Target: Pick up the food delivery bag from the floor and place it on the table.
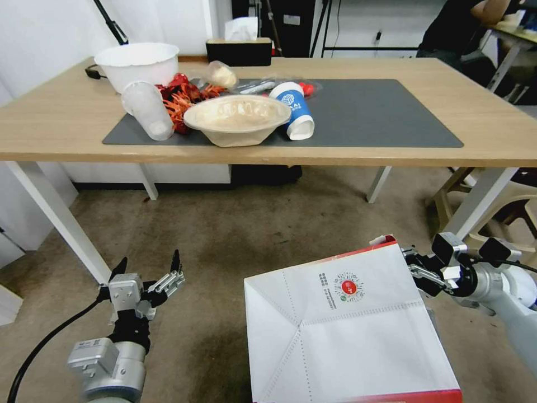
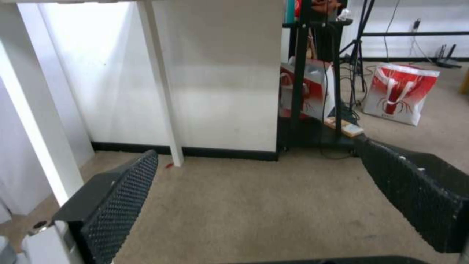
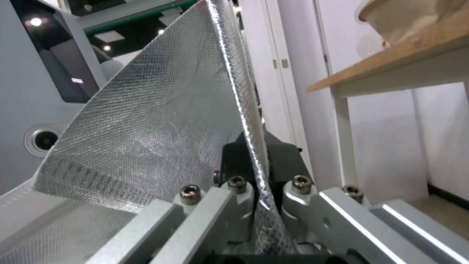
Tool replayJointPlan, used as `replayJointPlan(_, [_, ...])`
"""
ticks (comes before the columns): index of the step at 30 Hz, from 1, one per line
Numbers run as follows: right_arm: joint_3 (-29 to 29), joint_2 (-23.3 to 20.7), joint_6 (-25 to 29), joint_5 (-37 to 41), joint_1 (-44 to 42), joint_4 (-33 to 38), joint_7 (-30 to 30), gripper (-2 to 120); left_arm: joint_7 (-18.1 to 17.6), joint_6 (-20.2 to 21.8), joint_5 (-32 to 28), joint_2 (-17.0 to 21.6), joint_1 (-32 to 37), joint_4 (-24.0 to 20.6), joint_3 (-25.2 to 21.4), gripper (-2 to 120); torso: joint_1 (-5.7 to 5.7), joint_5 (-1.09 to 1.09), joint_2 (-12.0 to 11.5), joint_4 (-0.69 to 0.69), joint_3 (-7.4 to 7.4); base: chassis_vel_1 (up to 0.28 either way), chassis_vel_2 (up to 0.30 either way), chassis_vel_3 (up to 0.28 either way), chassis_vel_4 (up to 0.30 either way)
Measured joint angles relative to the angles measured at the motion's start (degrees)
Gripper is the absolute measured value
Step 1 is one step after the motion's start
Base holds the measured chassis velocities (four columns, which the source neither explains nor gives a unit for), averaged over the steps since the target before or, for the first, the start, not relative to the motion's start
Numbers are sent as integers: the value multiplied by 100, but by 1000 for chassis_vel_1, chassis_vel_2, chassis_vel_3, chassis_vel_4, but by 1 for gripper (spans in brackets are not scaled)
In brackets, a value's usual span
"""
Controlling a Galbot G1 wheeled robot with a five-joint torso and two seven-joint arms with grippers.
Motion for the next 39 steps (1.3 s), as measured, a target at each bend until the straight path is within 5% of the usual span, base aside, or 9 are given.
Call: replayJointPlan(39, [45,2,40,1,-84,82,34,0,26,-26,84,-31,37,-45,13,100,305,0,888,0,586,0,0,0,0])
